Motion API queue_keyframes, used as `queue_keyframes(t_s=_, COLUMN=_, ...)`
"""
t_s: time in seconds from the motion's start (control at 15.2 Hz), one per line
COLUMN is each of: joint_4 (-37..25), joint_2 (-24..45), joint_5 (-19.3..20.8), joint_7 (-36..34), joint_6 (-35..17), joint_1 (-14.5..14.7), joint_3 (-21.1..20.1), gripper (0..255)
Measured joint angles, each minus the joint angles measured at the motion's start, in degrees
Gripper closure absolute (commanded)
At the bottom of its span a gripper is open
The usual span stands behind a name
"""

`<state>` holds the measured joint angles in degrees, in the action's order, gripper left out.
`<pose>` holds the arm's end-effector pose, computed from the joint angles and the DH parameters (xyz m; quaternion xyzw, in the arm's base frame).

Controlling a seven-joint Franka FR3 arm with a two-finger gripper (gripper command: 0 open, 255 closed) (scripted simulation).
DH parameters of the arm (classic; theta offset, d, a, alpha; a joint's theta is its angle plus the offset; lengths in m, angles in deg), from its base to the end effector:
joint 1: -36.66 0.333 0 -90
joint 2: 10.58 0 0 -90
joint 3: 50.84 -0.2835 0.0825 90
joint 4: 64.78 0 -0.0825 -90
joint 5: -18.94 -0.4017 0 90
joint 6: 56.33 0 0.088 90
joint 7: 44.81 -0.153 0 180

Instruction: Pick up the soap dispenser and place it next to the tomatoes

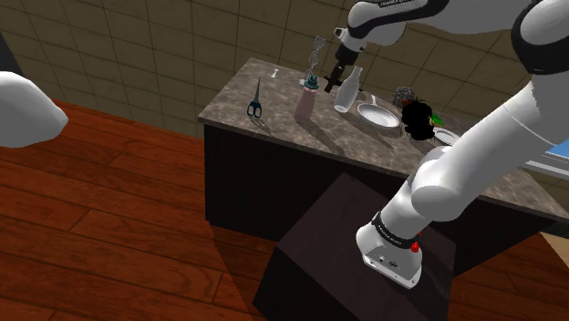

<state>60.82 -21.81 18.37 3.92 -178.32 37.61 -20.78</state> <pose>0.4673 -0.2597 0.3826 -0.9827 -0.1691 -0.0749 0.0081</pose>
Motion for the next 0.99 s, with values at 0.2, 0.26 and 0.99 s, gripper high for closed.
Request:
queue_keyframes(t_s=0.2, joint_4=-4.53, joint_2=6.87, joint_5=-5.36, joint_7=7.12, joint_6=-1.57, joint_1=0.21, joint_3=2.89, gripper=0)
queue_keyframes(t_s=0.26, joint_4=-6.55, joint_2=9.65, joint_5=-7.67, joint_7=9.76, joint_6=-1.77, joint_1=0.05, joint_3=3.67, gripper=0)
queue_keyframes(t_s=0.99, joint_4=-27.75, joint_2=33.22, joint_5=-26.6, joint_7=29.28, joint_6=1.81, joint_1=-9.12, joint_3=3.1, gripper=0)
